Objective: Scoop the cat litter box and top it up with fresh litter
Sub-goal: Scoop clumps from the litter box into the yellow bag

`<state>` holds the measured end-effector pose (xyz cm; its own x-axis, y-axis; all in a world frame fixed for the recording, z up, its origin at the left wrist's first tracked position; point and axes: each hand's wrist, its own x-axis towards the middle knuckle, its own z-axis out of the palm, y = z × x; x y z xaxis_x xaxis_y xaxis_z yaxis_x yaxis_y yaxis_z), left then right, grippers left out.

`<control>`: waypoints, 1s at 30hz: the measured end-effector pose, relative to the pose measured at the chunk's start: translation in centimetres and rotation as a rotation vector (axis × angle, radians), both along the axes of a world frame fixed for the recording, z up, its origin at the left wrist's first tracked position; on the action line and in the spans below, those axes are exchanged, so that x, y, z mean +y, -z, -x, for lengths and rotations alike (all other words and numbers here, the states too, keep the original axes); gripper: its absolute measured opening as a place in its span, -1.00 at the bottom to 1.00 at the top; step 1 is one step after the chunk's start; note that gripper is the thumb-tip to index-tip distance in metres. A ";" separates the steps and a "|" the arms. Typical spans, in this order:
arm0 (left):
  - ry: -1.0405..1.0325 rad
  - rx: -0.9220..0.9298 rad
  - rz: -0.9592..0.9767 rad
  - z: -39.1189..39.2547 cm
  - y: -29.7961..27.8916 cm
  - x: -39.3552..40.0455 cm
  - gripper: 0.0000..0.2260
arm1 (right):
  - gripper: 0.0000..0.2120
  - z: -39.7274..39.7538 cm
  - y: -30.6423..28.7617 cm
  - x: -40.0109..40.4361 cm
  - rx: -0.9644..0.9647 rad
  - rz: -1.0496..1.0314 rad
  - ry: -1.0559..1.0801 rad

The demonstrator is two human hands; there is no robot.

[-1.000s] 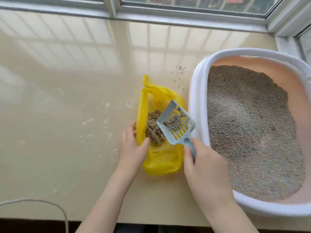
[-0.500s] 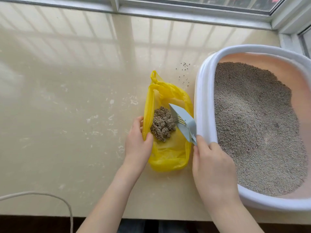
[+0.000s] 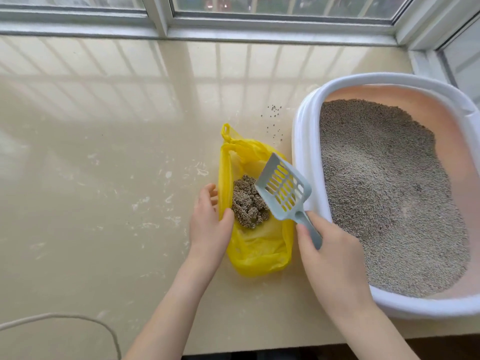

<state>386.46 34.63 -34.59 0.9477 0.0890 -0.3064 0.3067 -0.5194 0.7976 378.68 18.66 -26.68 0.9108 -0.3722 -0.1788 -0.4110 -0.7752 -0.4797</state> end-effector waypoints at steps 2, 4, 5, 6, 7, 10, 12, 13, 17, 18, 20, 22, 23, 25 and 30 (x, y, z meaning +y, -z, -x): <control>0.031 -0.088 -0.052 -0.5 -0.5 0.1 -0.55 | -0.86 0.1 -1.2 -0.4 -0.034 -0.293 0.122; 0.069 -0.205 -0.086 -1.2 -1.2 -0.2 -0.58 | -0.82 0.1 -2.4 -0.9 -0.085 -0.468 0.204; 0.092 -0.253 -0.093 -1.5 -1.6 -0.6 -0.59 | -0.80 0.0 -2.8 -1.4 -0.121 -0.543 0.248; 0.116 -0.294 -0.092 -1.8 -2.0 -1.1 -0.61 | -0.77 0.0 -3.1 -2.1 -0.157 -0.626 0.303; 0.137 -0.327 -0.079 -1.9 -2.5 -1.9 -0.62 | -0.76 0.0 -3.3 -3.1 -0.181 -0.702 0.358; 0.195 -0.368 -0.014 -1.6 -3.8 -4.7 -0.67 | -0.72 0.6 -3.5 -7.1 -0.168 -0.751 0.456; 0.234 -0.377 -0.003 -1.2 -4.4 -6.8 -0.66 | -0.69 1.4 -3.0 -10.3 -0.124 -0.655 0.457; 0.251 -0.385 -0.001 -0.9 -4.5 -7.8 -0.66 | -0.68 1.8 -2.8 -12.0 -0.094 -0.575 0.433; 0.289 -0.426 -0.037 -0.1 -5.1 -12.1 -0.69 | -0.71 3.2 -2.5 -18.4 0.073 -0.229 0.371; 0.289 -0.438 -0.039 0.0 -5.2 -13.1 -0.69 | -0.71 3.3 -2.5 -20.0 0.120 -0.175 0.352; 0.277 -0.492 -0.068 0.0 -5.2 -15.2 -0.70 | -0.71 2.8 -2.4 -23.2 0.201 -0.060 0.292; 0.259 -0.522 -0.137 -0.2 -4.8 -16.8 -0.67 | -0.72 1.6 -2.4 -26.2 0.223 0.062 0.225; 0.249 -0.515 -0.178 -0.3 -4.5 -17.5 -0.65 | -0.72 0.7 -2.3 -27.6 0.214 0.112 0.193; 0.236 -0.502 -0.262 -0.3 -3.8 -18.4 -0.61 | -0.72 -1.6 -2.2 -29.8 0.194 0.190 0.130; 0.248 -0.495 -0.387 -0.1 -3.1 -19.1 -0.53 | -0.70 -9.0 0.0 -34.3 0.134 0.495 -0.066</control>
<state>386.52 15.56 -31.45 0.9746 -0.1337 0.1796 -0.2126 -0.8038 0.5556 387.68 -15.64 -26.68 0.9164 -0.3840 -0.1125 -0.3860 -0.9225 0.0044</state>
